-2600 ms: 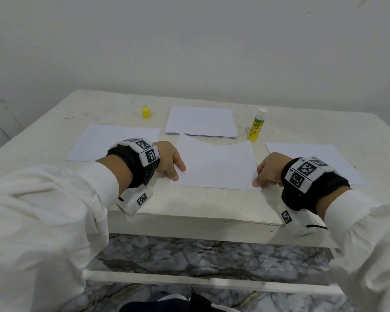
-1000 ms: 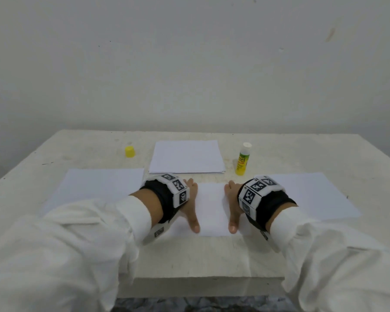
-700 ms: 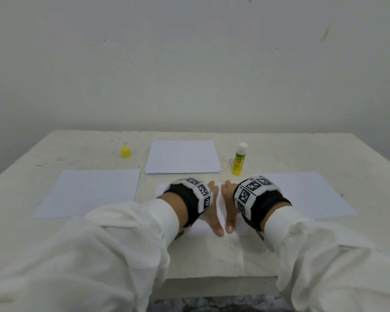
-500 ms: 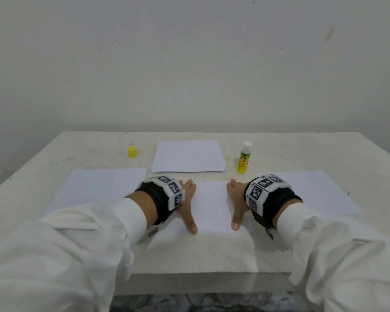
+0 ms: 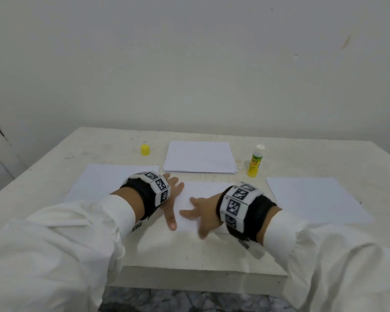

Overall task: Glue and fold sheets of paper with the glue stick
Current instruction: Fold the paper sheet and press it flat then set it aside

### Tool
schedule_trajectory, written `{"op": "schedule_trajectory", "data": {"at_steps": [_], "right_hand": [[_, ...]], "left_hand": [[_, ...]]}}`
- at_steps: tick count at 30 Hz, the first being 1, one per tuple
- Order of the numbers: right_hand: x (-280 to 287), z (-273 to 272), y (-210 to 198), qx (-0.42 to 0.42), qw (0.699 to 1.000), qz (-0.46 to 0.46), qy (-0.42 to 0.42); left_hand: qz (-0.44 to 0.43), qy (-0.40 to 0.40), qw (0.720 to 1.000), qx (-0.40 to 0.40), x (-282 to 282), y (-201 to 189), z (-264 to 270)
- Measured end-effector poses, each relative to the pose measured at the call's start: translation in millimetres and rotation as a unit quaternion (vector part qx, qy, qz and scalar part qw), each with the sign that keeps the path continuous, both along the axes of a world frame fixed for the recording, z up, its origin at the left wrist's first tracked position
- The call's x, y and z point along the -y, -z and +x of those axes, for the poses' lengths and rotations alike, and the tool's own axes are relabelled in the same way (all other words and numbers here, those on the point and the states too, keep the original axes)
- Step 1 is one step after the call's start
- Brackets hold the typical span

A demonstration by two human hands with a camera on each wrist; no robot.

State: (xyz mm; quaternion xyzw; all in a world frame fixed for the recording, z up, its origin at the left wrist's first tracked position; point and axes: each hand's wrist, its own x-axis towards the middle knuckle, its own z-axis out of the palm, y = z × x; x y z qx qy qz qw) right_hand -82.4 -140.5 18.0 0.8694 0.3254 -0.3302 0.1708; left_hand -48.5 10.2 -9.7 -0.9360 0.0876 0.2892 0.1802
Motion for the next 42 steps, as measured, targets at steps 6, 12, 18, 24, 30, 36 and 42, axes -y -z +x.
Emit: {"op": "schedule_trajectory", "data": {"at_steps": [6, 12, 18, 24, 30, 36, 42], "right_hand": [[-35, 4, 13, 0.045, 0.997, 0.041, -0.043], [10, 31, 21, 0.028, 0.998, 0.023, 0.044], [73, 40, 3, 0.031, 0.993, -0.012, 0.109], [99, 44, 4, 0.027, 0.989, -0.046, 0.138], [107, 43, 1, 0.025, 0.987, -0.05, 0.15], [102, 45, 3, 0.061, 0.985, -0.048, 0.152], [100, 48, 7, 0.064, 0.983, -0.043, 0.168]], "left_hand": [[0.004, 0.016, 0.999, 0.028, 1, 0, 1], [0.006, 0.013, 1.0, 0.024, 1, 0, 0], [0.023, 0.014, 0.999, 0.02, 7, -5, -2], [0.023, 0.026, 0.999, 0.033, 8, -7, -3], [0.019, 0.021, 0.999, 0.034, 10, -8, -5], [0.015, 0.02, 0.999, 0.028, 9, -6, -2], [-0.061, -0.03, 0.998, 0.015, 4, -6, -1]]}}
